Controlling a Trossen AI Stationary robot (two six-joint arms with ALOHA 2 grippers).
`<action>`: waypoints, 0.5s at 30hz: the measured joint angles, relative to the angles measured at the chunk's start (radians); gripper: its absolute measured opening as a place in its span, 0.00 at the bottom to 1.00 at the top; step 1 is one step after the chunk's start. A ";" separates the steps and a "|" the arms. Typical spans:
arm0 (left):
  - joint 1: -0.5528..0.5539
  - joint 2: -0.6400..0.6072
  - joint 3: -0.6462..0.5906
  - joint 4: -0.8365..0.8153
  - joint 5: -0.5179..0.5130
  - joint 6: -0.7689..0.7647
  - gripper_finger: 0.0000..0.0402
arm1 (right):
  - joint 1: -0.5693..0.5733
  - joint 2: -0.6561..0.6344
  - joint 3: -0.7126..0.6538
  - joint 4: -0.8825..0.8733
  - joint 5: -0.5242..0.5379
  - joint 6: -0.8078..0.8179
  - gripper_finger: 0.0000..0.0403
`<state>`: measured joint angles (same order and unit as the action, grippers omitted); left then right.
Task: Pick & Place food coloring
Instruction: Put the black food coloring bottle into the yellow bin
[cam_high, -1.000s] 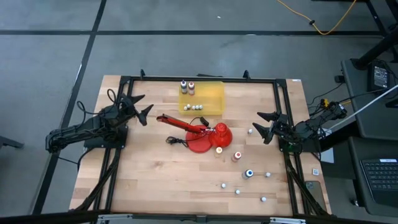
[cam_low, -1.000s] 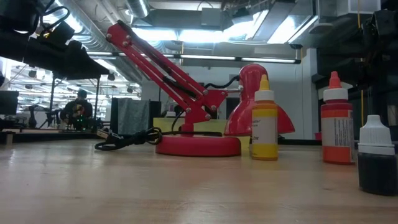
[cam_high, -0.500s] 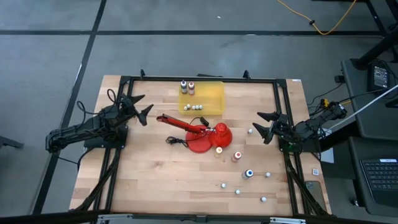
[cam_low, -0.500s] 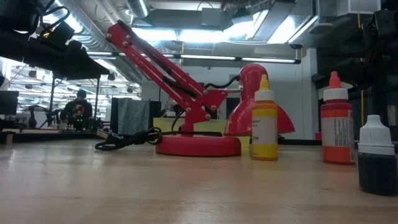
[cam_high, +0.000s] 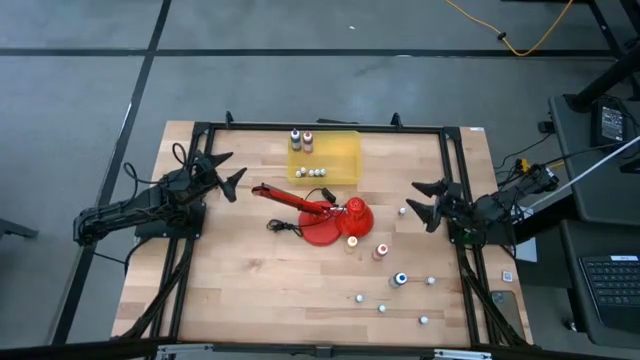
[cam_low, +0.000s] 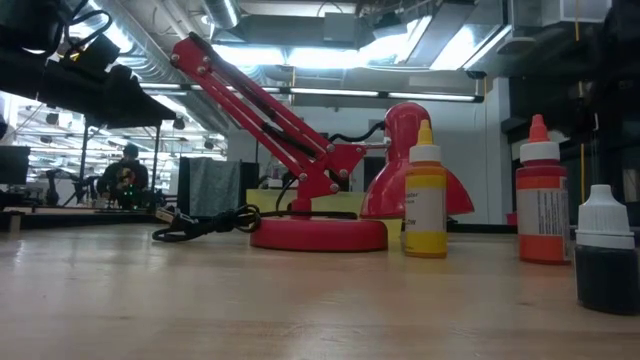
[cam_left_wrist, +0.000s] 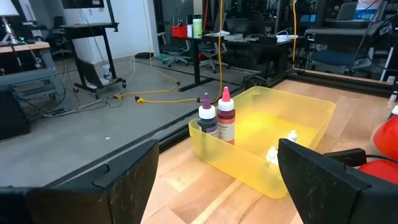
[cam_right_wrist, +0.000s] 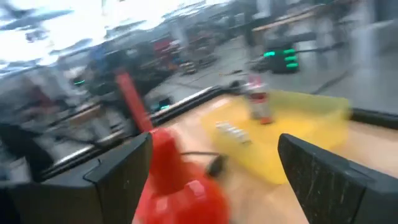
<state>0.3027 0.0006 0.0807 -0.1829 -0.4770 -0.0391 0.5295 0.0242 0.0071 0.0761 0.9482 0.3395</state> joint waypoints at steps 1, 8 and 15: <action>0.000 0.000 0.000 0.000 0.000 0.000 0.79 | -0.012 0.000 0.000 0.005 0.025 -0.034 0.86; 0.000 0.000 0.000 0.000 0.000 0.000 0.79 | -0.137 0.109 0.106 0.113 0.019 -0.316 0.86; 0.000 0.000 0.000 0.000 0.000 0.000 0.79 | -0.256 0.426 0.375 -0.075 -0.072 -0.289 0.86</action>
<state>0.3027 0.0006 0.0807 -0.1829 -0.4774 -0.0391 0.2735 0.4506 0.3824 0.0013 0.8765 0.0502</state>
